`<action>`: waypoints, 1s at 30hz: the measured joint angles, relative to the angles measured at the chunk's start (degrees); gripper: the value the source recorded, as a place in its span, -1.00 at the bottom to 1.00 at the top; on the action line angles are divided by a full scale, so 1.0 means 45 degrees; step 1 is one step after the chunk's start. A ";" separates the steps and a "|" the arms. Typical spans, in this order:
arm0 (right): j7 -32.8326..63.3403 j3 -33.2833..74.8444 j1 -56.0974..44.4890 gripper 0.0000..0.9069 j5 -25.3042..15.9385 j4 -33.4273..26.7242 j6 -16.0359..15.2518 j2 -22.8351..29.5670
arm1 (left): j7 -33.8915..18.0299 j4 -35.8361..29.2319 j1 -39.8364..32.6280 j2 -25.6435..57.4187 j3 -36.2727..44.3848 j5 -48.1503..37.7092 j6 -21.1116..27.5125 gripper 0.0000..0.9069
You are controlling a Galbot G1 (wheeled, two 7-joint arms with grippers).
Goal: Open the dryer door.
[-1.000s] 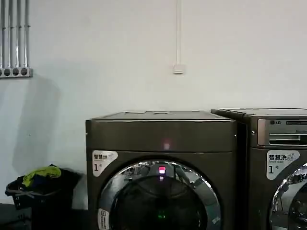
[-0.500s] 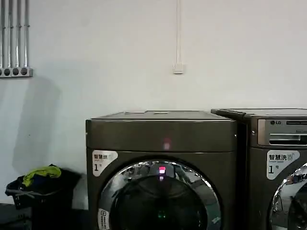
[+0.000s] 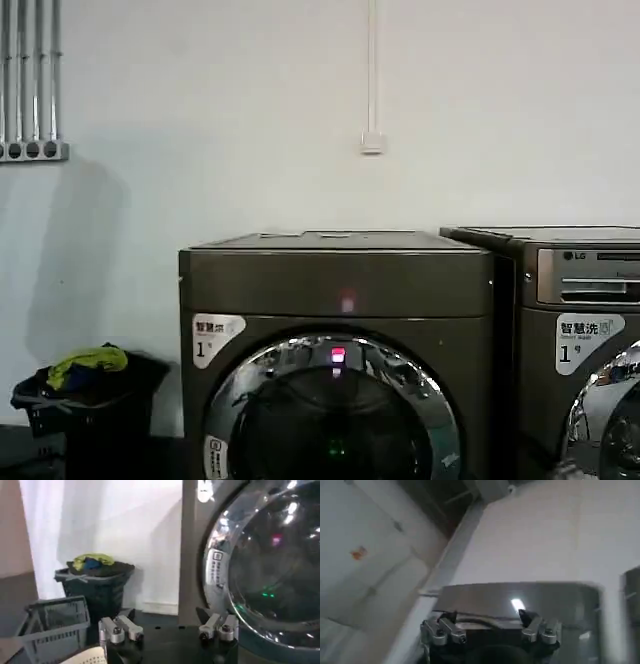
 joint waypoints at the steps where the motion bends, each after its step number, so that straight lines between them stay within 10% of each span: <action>1: 0.0089 -0.0612 0.0510 1.00 0.0132 -0.0207 -0.0104 0.0046 | 0.0014 0.0015 0.0021 0.0000 -0.0141 -0.0077 0.0005 1.00; 17: -0.0610 -0.7307 0.6576 1.00 0.2435 -0.3271 -0.1284 0.1402 | 0.0260 -0.0635 0.0667 -0.0349 -0.1670 -0.1007 0.0009 1.00; 30: -0.0916 -0.9163 0.8644 1.00 0.2324 -0.5668 -0.1361 0.2899 | 0.0134 -0.0800 0.1219 -0.0453 -0.2376 -0.1558 -0.0968 1.00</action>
